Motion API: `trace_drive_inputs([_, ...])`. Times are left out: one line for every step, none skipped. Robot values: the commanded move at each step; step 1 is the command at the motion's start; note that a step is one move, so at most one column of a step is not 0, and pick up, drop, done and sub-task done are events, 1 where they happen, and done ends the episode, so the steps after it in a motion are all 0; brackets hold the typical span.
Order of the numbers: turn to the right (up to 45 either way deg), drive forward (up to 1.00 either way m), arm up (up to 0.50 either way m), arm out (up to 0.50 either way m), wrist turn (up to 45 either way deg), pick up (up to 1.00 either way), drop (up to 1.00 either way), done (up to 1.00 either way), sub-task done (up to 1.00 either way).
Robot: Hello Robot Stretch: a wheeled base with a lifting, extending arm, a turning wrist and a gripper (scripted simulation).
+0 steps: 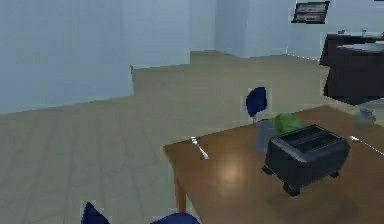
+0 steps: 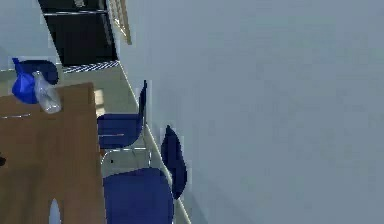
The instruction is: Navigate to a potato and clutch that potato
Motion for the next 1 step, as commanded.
trace_drive_inputs([-45.0,0.00,0.00,0.00,0.0,0.00,0.00,0.00,0.00])
